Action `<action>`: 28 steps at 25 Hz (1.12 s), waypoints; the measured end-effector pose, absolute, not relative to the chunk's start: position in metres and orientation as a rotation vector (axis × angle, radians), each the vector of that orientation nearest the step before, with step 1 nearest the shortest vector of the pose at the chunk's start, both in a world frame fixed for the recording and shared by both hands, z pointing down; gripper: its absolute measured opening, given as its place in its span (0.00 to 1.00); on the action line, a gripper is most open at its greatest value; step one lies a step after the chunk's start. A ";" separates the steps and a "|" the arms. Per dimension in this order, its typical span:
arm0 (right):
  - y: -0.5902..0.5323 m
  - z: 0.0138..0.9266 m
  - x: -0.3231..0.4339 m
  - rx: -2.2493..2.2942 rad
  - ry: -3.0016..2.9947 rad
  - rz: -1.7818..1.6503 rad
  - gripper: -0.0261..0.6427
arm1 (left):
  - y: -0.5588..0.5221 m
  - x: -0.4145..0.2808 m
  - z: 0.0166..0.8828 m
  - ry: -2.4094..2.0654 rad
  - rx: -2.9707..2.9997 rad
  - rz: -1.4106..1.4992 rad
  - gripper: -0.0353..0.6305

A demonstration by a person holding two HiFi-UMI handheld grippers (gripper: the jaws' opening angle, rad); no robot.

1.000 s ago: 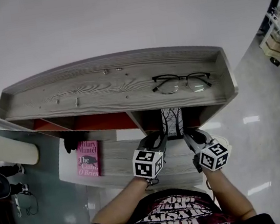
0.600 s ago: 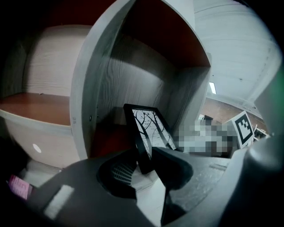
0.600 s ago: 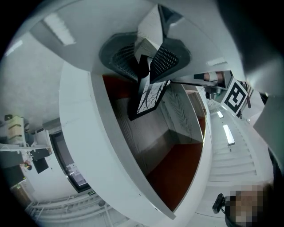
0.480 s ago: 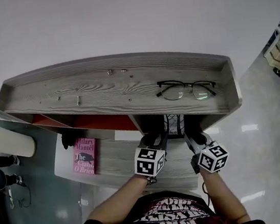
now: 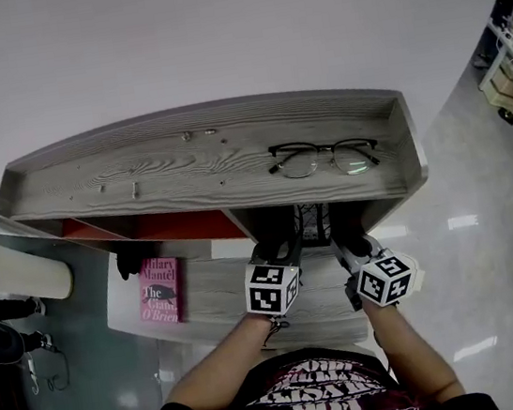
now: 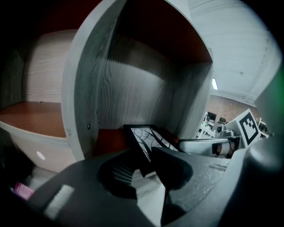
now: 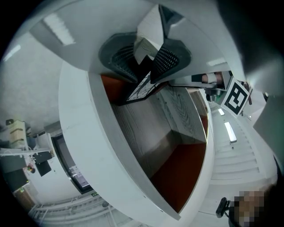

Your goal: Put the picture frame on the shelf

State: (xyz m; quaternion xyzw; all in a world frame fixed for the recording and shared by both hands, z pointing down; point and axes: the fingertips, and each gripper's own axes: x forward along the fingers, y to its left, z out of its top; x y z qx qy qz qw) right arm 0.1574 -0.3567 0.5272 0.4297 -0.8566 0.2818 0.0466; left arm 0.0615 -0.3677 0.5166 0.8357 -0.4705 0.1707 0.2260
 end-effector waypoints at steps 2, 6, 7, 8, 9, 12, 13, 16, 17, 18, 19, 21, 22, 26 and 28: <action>-0.356 0.526 0.157 1.307 -2.622 0.860 0.23 | -0.367 0.062 0.514 -1.297 2.312 0.462 0.22; -0.353 0.521 0.156 1.308 -2.643 0.809 0.28 | -0.365 0.064 0.505 -1.299 2.374 0.420 0.22; -0.352 0.520 0.156 1.307 -2.644 0.790 0.30 | -0.364 0.062 0.503 -1.308 2.386 0.411 0.22; -0.351 0.519 0.157 1.309 -2.640 0.769 0.32 | -0.364 0.060 0.500 -1.319 2.394 0.400 0.22; -0.350 0.517 0.158 1.313 -2.632 0.743 0.33 | -0.364 0.058 0.497 -1.330 2.399 0.387 0.22; -0.344 0.513 0.163 1.328 -2.597 0.639 0.34 | -0.355 0.045 0.488 -1.359 2.403 0.340 0.22; -0.340 0.509 0.165 1.340 -2.591 0.596 0.34 | -0.350 0.041 0.485 -1.362 2.402 0.323 0.22; -0.322 0.489 0.168 1.382 -2.596 0.437 0.14 | -0.331 0.028 0.474 -1.350 2.411 0.266 0.22; -0.314 0.483 0.166 1.384 -2.606 0.391 0.08 | -0.325 0.023 0.468 -1.353 2.424 0.249 0.21; -0.306 0.478 0.163 1.383 -2.614 0.354 0.08 | -0.319 0.017 0.463 -1.364 2.438 0.236 0.17; -0.298 0.475 0.160 1.379 -2.615 0.322 0.08 | -0.312 0.010 0.459 -1.381 2.449 0.230 0.09; -0.282 0.471 0.151 1.371 -2.601 0.271 0.08 | -0.297 -0.007 0.452 -1.417 2.455 0.222 0.05; -0.274 0.469 0.147 1.371 -2.595 0.258 0.08 | -0.290 -0.015 0.450 -1.429 2.452 0.218 0.05; -0.248 0.457 0.134 1.399 -2.593 0.246 0.08 | -0.265 -0.042 0.443 -1.459 2.453 0.217 0.05; -0.233 0.450 0.127 1.404 -2.592 0.214 0.08 | -0.251 -0.054 0.437 -1.467 2.462 0.215 0.05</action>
